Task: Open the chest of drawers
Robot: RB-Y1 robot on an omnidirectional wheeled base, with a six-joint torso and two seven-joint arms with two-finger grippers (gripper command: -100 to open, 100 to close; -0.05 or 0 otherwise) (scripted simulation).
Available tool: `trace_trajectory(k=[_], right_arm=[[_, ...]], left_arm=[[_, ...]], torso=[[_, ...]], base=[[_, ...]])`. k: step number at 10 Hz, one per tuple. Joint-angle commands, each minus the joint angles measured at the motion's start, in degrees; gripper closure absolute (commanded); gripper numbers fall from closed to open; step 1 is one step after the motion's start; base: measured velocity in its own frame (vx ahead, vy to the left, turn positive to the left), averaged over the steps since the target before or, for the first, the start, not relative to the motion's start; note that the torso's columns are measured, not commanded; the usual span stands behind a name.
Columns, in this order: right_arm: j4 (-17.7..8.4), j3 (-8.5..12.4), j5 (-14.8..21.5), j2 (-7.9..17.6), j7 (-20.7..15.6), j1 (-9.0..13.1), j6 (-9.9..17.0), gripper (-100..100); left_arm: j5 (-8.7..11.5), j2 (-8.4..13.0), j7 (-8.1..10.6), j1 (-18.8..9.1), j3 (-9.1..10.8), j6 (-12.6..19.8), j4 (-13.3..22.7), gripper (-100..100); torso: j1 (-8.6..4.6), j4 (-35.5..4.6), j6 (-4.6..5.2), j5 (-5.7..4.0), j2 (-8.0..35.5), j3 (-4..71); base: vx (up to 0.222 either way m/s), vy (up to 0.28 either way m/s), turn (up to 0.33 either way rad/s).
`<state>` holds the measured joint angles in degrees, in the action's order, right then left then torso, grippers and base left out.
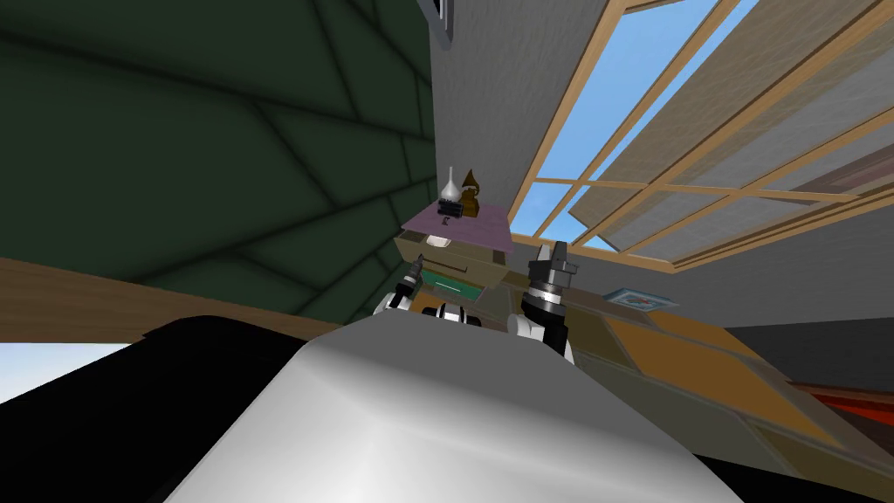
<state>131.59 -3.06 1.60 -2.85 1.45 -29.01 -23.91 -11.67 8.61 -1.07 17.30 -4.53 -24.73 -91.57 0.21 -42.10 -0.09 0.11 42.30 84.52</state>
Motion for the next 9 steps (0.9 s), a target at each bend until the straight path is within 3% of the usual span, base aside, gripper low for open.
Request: trace_trajectory(k=[1, 5, 6, 9], right_arm=[[0.00, 0.00, 0.00, 0.00, 0.00, 0.00, 0.00, 0], [0.00, 0.00, 0.00, 0.00, 0.00, 0.00, 0.00, 0], [0.00, 0.00, 0.00, 0.00, 0.00, 0.00, 0.00, 0], [0.01, 0.00, 0.00, 0.00, 0.00, -0.04, -0.01, 0]], left_arm=[[-0.01, 0.25, 0.15, 0.45, -0.14, -0.04, -0.27, 100], [-0.22, 1.05, 0.56, 2.59, -0.78, -0.18, -1.17, 100], [-0.10, 1.70, 1.34, 2.43, -0.78, 1.73, -4.16, -100], [-0.08, 2.51, 2.09, 2.84, -0.81, 4.15, -7.03, -100]], torso=[[0.04, 0.02, -0.02, 0.01, -0.09, 0.04], [0.02, 0.05, -0.02, 0.02, -0.09, 0.04], [0.00, 0.06, -0.01, 0.01, -0.18, 0.10], [-0.17, -0.02, 0.08, -0.10, -0.56, 0.38]], base=[[-0.104, 0.009, 0.001], [-0.185, 0.031, 0.030], [-0.108, 0.000, -0.028], [0.021, -0.013, -0.007]])
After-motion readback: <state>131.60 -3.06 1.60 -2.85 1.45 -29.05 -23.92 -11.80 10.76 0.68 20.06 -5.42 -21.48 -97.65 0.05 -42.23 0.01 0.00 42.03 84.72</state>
